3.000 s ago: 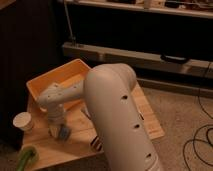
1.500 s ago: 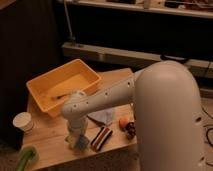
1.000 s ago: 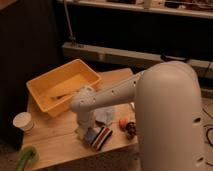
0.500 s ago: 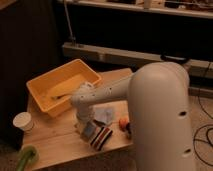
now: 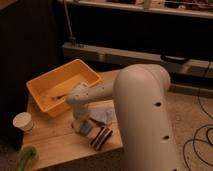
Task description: Wipe table surface with sponge
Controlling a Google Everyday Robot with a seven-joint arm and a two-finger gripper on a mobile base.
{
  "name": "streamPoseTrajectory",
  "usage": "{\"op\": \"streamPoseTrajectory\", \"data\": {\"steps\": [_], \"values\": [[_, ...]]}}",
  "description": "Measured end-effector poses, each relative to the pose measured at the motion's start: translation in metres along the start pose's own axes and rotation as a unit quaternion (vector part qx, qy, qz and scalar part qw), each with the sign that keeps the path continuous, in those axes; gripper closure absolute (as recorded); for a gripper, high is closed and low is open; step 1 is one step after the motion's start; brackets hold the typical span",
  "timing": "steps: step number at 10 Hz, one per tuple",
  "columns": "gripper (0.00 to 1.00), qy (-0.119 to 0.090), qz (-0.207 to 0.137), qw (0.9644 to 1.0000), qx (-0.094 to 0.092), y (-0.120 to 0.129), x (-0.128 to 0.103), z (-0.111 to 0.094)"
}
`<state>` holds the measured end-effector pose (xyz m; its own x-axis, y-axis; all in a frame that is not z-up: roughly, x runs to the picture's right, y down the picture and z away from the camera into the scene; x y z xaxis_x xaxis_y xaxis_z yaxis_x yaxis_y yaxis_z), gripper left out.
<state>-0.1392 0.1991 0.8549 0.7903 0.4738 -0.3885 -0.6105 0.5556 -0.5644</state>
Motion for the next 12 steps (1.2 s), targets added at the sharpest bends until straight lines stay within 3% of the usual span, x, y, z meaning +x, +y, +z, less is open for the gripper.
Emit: {"op": "streamPoseTrajectory", "data": {"steps": [6,9,10,12], "values": [[0.94,-0.006,-0.009,0.9999,0.002,0.001,-0.004,-0.002],[0.94,-0.024,-0.054,0.9982,-0.01,0.037,-0.042,-0.011],[0.94,-0.025,-0.073,0.9968,-0.02,0.059,-0.058,-0.008],[0.94,-0.013,-0.101,0.994,-0.04,0.09,-0.067,0.002]]}}
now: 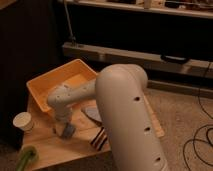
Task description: Wipe table surface with sponge
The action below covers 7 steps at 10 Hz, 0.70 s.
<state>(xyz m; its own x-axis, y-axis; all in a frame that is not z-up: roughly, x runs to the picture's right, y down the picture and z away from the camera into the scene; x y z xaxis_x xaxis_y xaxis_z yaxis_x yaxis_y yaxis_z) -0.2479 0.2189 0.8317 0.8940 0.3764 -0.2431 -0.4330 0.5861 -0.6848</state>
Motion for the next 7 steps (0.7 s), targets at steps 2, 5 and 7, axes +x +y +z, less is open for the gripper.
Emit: {"op": "streamPoseTrajectory", "data": {"steps": [2,5,7], "values": [[0.94,0.003,-0.01,0.9998,-0.015,0.013,-0.002,0.006],[0.94,0.004,-0.013,0.9998,-0.015,0.015,-0.001,0.003],[0.94,0.004,-0.012,0.9997,-0.019,0.027,0.015,-0.007]]}}
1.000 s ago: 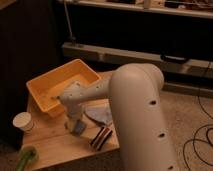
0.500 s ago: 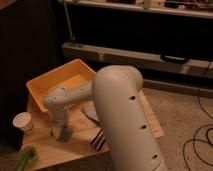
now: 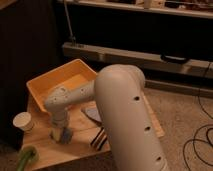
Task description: Wipe table surface with sponge
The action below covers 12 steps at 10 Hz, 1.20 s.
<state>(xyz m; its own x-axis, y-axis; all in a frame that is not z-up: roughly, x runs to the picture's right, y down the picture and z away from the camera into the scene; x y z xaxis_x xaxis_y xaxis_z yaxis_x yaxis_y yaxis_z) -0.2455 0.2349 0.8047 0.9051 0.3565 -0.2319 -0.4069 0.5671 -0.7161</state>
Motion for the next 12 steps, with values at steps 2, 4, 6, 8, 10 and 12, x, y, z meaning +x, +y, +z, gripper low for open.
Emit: {"op": "streamPoseTrajectory", "data": {"steps": [2,4,6,8,10,12], "values": [[0.94,-0.003,0.0,0.9999,-0.011,0.031,0.03,-0.01],[0.94,0.004,-0.004,0.9998,-0.02,0.056,0.045,-0.01],[0.94,0.01,0.0,0.9997,-0.022,0.061,0.051,-0.009],[0.94,0.014,0.021,0.9997,-0.005,0.051,0.073,-0.017],[0.94,0.005,0.045,0.9987,0.025,0.032,0.087,-0.037],[0.94,-0.001,0.066,0.9968,0.045,0.016,0.098,-0.054]]}}
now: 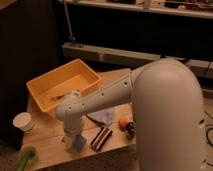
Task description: Wipe table surface with sponge
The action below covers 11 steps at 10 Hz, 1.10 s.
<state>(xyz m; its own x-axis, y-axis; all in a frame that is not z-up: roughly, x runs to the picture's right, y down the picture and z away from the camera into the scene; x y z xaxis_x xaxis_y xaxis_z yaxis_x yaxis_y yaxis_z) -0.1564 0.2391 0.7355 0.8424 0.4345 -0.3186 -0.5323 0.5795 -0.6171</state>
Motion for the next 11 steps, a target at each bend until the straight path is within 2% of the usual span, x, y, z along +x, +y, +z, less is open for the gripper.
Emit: {"op": "streamPoseTrajectory", "data": {"steps": [3,6,11], "values": [[0.94,0.008,0.026,0.9995,0.017,-0.026,0.01,0.008],[0.94,0.009,0.043,0.9985,0.031,-0.065,0.005,0.013],[0.94,0.006,0.045,0.9986,0.028,-0.09,-0.018,0.023]]}}
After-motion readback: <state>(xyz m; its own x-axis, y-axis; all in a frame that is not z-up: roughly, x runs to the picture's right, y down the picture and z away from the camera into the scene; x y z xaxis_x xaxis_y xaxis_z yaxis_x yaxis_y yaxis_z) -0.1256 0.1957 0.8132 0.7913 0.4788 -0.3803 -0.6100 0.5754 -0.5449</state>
